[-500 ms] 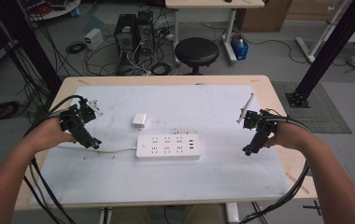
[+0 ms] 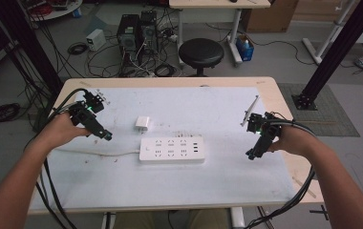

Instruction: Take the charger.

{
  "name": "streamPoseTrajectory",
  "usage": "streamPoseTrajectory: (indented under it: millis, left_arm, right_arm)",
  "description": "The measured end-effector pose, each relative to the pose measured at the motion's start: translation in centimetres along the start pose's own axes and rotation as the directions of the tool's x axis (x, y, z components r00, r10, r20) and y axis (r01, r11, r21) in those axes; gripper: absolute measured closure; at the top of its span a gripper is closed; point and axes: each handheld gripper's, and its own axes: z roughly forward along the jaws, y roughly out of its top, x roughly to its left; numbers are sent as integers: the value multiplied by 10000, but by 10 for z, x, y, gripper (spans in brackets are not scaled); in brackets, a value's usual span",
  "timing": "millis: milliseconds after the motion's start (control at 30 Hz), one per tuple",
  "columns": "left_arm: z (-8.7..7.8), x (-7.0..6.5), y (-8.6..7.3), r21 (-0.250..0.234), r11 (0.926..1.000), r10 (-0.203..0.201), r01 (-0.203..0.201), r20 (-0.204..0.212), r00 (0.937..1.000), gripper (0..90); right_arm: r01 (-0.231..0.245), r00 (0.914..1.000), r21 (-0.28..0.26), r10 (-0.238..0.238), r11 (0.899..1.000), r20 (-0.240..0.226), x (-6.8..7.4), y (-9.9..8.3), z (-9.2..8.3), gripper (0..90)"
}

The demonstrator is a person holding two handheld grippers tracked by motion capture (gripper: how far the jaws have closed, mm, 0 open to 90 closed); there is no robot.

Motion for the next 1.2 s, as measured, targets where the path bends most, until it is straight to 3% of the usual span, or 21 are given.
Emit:
streamPoseTrajectory:
  millis: [33, 67, 100, 133, 200, 233, 267, 367, 400, 433, 467, 500, 533, 600, 667, 700, 800, 933, 1067, 1100, 1200]
  left_arm:
    - [0, 0, 0, 0, 10000, 0, 0, 0, 10000, 51]
    - [2, 2, 7, -220, 9966, -798, 796, -103, 9968, 51]
    - [3, 4, 10, -309, 9939, -1060, 1056, -122, 9943, 51]
    - [3, 4, 10, -309, 9939, -1060, 1056, -122, 9943, 51]
    - [9, 4, 21, -340, 9820, -1870, 1859, -345, 9817, 51]
    - [9, 4, 21, -340, 9820, -1870, 1859, -345, 9817, 51]
    - [11, 4, 24, -308, 9781, -2068, 2056, -406, 9775, 51]
    - [20, 4, 35, -271, 9633, -2683, 2672, -548, 9618, 51]
    - [26, 3, 42, -296, 9530, -3028, 3015, -605, 9511, 51]
    - [26, 3, 42, -296, 9530, -3028, 3015, -605, 9511, 51]
    - [34, 2, 50, -253, 9430, -3327, 3317, -629, 9409, 51]
    - [34, 2, 50, -253, 9430, -3327, 3317, -629, 9409, 51]
    - [44, -1, 56, -107, 9376, -3474, 3475, -705, 9351, 51]
    - [49, -2, 60, -32, 9370, -3487, 3494, -714, 9345, 51]
    - [61, -4, 67, 51, 9301, -3652, 3673, -955, 9260, 51]
    - [61, -4, 67, 51, 9301, -3652, 3673, -955, 9260, 51]
    - [74, -5, 75, 53, 9158, -3991, 4016, -992, 9115, 51]
    - [85, -8, 81, 144, 9144, -4015, 4045, -937, 9110, 51]
    - [99, -11, 86, 102, 9095, -4119, 4157, -1146, 9040, 51]
    - [105, -11, 87, 90, 9051, -4209, 4251, -1229, 8988, 51]
    - [112, -12, 89, 134, 9024, -4261, 4306, -1195, 8967, 51]
  right_arm:
    - [0, 10000, 0, 0, 10000, 0, 0, 0, 0, 14]
    - [20, 10000, -50, -20, 10000, -44, 0, 0, 1, 14]
    - [3, 10000, -11, -3, 10000, -16, 1, 0, 2, 14]
    - [20, 10000, -23, -20, 10000, -5, 1, 0, 3, 14]
    - [33, 10000, 14, -33, 10000, 16, 0, 0, 4, 14]
    - [10, 10000, -6, -10, 10000, 9, 0, 1, 4, 14]
    - [-45, 10000, 5, 45, 10000, 4, 0, 1, 5, 14]
    - [-68, 10000, 37, 68, 10000, -23, 0, 2, 6, 14]
    - [-56, 10000, 25, 56, 10000, -13, -1, 2, 6, 14]
    - [-135, 9999, 39, 135, 9999, -13, -1, 2, 6, 14]
    - [-98, 9999, 20, 98, 9999, -23, -1, 2, 7, 14]
    - [-98, 9999, 20, 98, 9999, -23, -1, 2, 7, 14]
    - [-90, 10000, -39, 90, 10000, -31, -2, 3, 7, 14]
    - [-102, 9999, 2, 102, 9999, -30, -2, 3, 8, 14]
    - [-146, 9999, -76, 146, 9999, -57, -2, 4, 9, 14]
    - [-146, 9999, -76, 146, 9999, -57, -2, 4, 9, 14]
    - [-207, 9997, -17, 207, 9998, -108, -2, 3, 11, 14]
    - [-171, 9998, -40, 170, 9998, -135, -4, 4, 14, 14]
    - [-149, 9998, -24, 149, 9999, -162, -4, 4, 15, 14]
    - [-143, 9997, -8, 142, 9999, -175, -5, 3, 16, 14]
    - [-180, 9997, -61, 179, 9998, -182, -5, 3, 16, 14]
